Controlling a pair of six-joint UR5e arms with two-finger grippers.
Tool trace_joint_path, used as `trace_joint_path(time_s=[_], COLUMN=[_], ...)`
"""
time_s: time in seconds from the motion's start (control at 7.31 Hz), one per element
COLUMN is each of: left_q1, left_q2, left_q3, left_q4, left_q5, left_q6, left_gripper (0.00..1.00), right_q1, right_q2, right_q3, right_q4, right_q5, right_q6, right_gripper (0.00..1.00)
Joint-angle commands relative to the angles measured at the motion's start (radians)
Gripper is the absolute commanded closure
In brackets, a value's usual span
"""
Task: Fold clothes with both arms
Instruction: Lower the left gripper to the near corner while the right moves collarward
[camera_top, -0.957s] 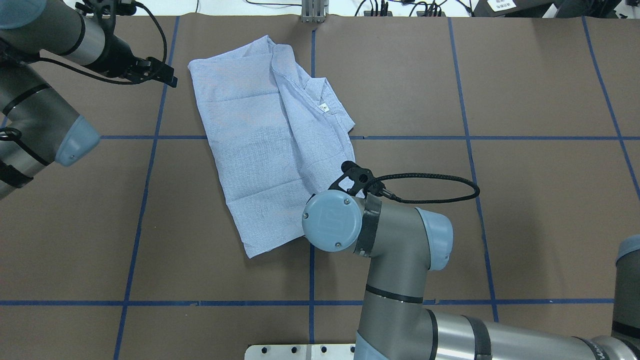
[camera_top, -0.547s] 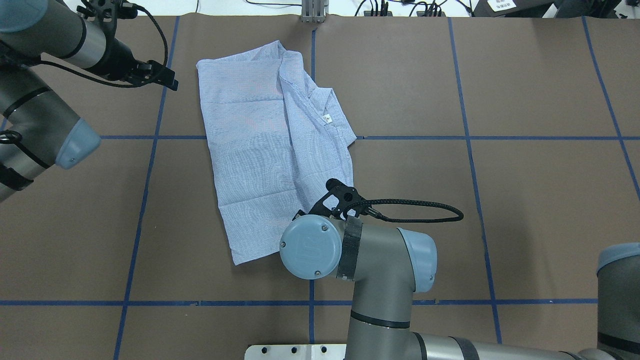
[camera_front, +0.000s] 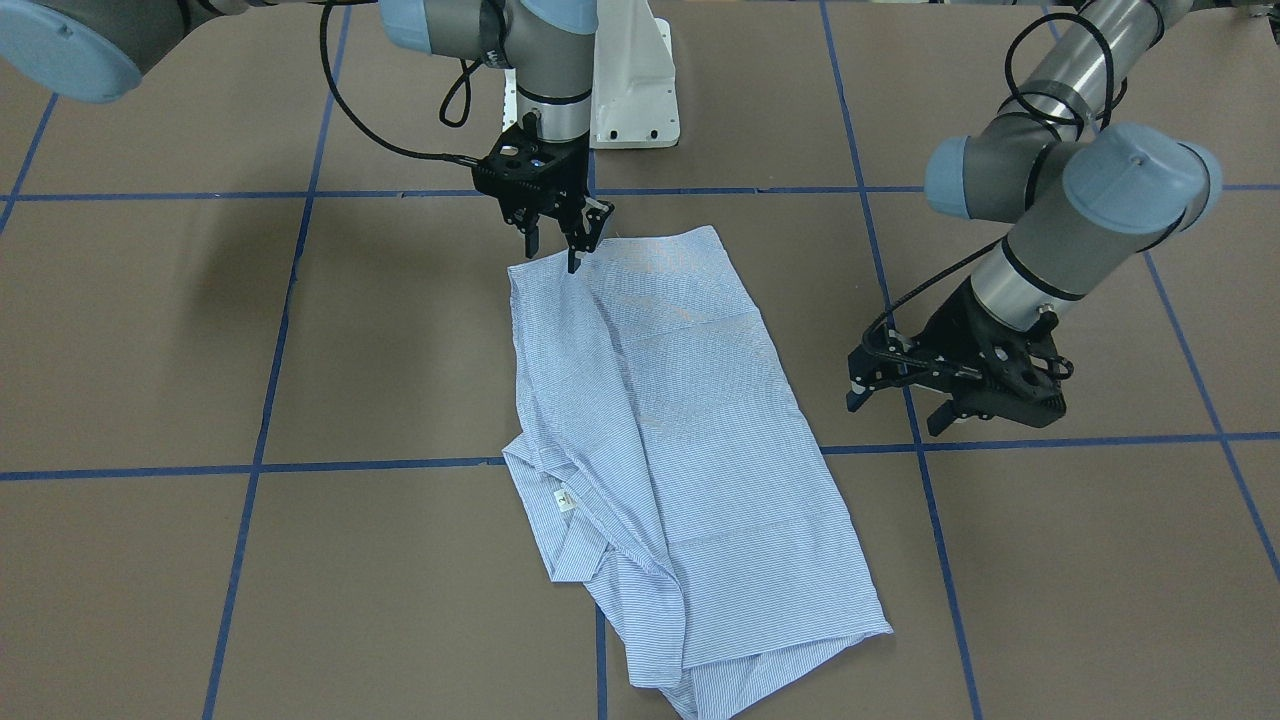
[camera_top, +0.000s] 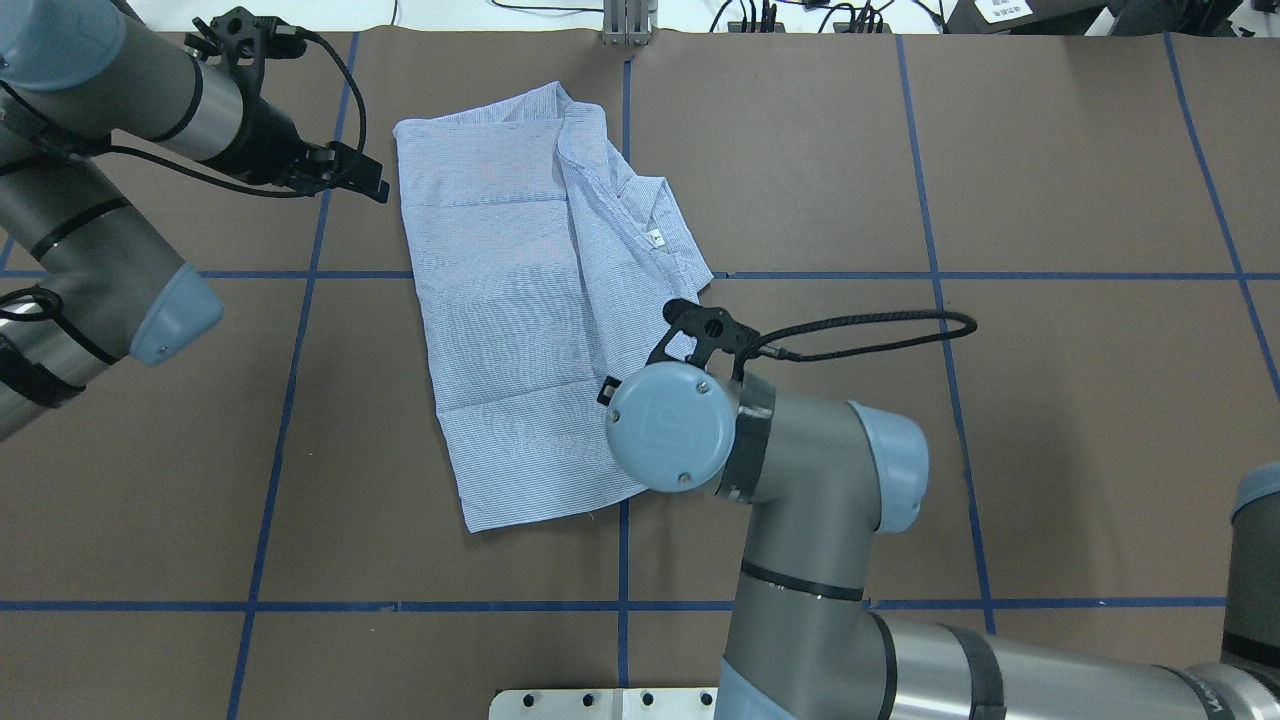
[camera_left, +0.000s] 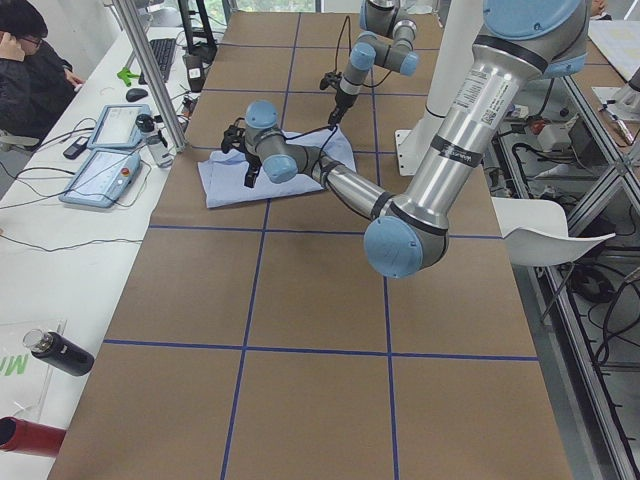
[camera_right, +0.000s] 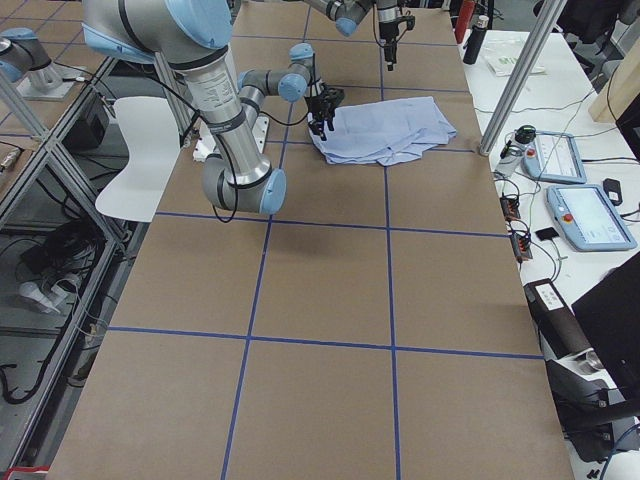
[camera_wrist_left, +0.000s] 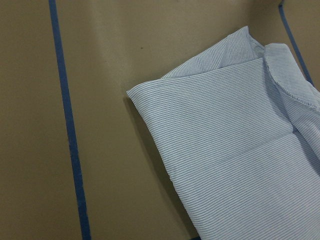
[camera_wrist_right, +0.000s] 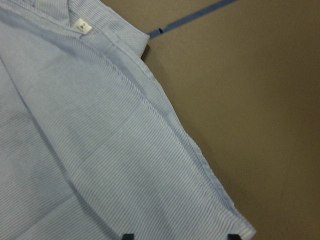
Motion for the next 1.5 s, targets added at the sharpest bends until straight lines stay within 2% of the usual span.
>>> trace_joint_path(time_s=[0.0, 0.14, 0.27, 0.41, 0.55, 0.68, 0.96, 1.37], left_q1=[0.097, 0.14, 0.21, 0.284, 0.347, 0.416, 0.514, 0.564], left_q2=[0.064, 0.105, 0.16, 0.196, 0.202, 0.205, 0.224, 0.214], left_q3=[-0.145, -0.224, -0.297, -0.334, -0.345, -0.348, -0.337, -0.304], left_q4=[-0.001, 0.0, 0.0, -0.001, -0.001, -0.001, -0.001, -0.007], left_q5=[0.015, 0.026, 0.104, 0.179, 0.237, 0.324, 0.422, 0.422], left_q6=[-0.214, -0.33, -0.461, -0.555, -0.672, -0.767, -0.884, -0.909], left_gripper=[0.0, 0.0, 0.0, 0.0, 0.0, 0.0, 0.0, 0.0], right_q1=[0.124, 0.158, 0.177, 0.191, 0.2, 0.201, 0.201, 0.201], right_q2=[-0.026, -0.042, -0.078, -0.147, -0.219, -0.25, -0.25, -0.25], right_q3=[0.03, 0.036, 0.056, 0.07, 0.07, 0.068, 0.067, 0.07], right_q4=[0.009, 0.015, 0.042, 0.149, 0.271, 0.317, 0.311, 0.311], right_q5=[0.123, 0.14, 0.142, 0.166, 0.197, 0.198, 0.194, 0.194], right_q6=[-0.22, -0.323, -0.376, -0.423, -0.431, -0.434, -0.431, -0.425], right_gripper=[0.0, 0.0, 0.0, 0.0, 0.0, 0.0, 0.0, 0.0])
